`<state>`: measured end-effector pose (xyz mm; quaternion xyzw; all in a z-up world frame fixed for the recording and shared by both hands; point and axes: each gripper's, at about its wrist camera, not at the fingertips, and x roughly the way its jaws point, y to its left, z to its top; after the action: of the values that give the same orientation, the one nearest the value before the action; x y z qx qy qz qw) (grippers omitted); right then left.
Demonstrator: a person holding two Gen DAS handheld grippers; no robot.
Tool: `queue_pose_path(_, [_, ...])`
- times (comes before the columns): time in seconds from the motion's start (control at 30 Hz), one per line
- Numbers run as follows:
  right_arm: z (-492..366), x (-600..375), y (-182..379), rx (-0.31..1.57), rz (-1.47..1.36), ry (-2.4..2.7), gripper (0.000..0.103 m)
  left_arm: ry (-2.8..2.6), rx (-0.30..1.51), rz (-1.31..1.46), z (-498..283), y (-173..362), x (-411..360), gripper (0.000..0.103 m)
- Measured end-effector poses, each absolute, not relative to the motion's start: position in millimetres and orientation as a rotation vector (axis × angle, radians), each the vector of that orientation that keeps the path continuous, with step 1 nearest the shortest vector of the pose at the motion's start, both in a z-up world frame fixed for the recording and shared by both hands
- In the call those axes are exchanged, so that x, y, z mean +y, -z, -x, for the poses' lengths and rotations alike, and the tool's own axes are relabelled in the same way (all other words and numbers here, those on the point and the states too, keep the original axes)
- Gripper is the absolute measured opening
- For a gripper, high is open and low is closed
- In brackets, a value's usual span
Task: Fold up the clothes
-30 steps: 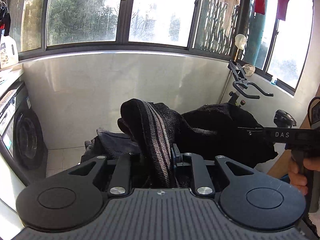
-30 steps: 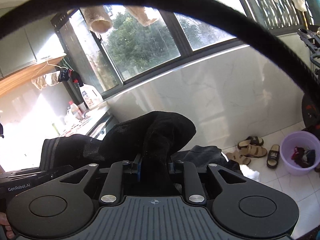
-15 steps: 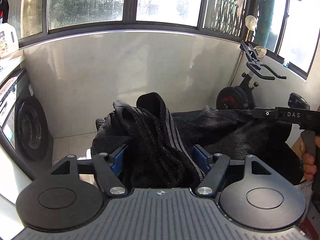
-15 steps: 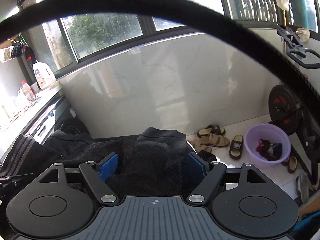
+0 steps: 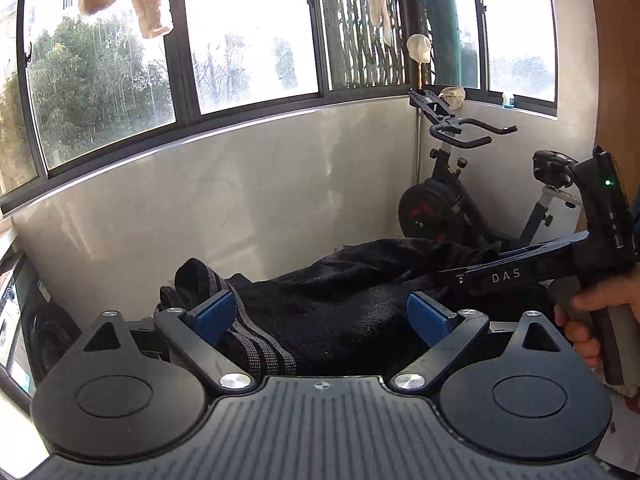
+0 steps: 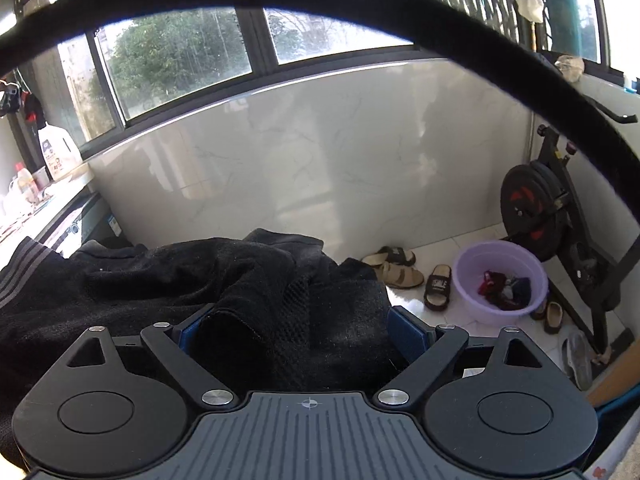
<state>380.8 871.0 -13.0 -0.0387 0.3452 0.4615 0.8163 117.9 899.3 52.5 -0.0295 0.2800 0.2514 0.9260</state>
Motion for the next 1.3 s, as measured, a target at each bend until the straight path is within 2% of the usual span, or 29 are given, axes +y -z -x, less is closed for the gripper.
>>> queue_pose_path(0.13, [-372, 869, 24, 0.72, 0.098, -0.984, 0.093, -0.565, 0.631, 0.139, -117, -32, 932, 0.095])
queue_pose_path(0.27, [-378, 870, 24, 0.739, 0.078, -0.978, 0.1, -0.582, 0.657, 0.076, -124, -32, 921, 0.095])
queue_pose_path(0.33, [-384, 864, 22, 0.762, 0.046, -0.972, 0.1, -0.621, 0.646, 0.078, -122, -38, 914, 0.095])
queue_pose_path(0.43, [-386, 846, 10, 0.761, 0.004, -0.987, 0.1, -0.7, 0.589, 0.103, -108, -52, 899, 0.102])
queue_pose_path(0.53, [-385, 824, -5, 0.738, -0.033, -1.014, 0.102, -0.759, 0.558, 0.145, -94, -61, 881, 0.102])
queue_pose_path(0.93, [-381, 723, -48, 0.66, -0.081, -1.106, 0.102, -0.892, 0.664, 0.144, -111, -44, 804, 0.102])
queue_pose_path(1.3, [-376, 626, -52, 0.615, 0.002, -1.098, 0.102, -0.971, 0.7, 0.176, -120, -44, 728, 0.102])
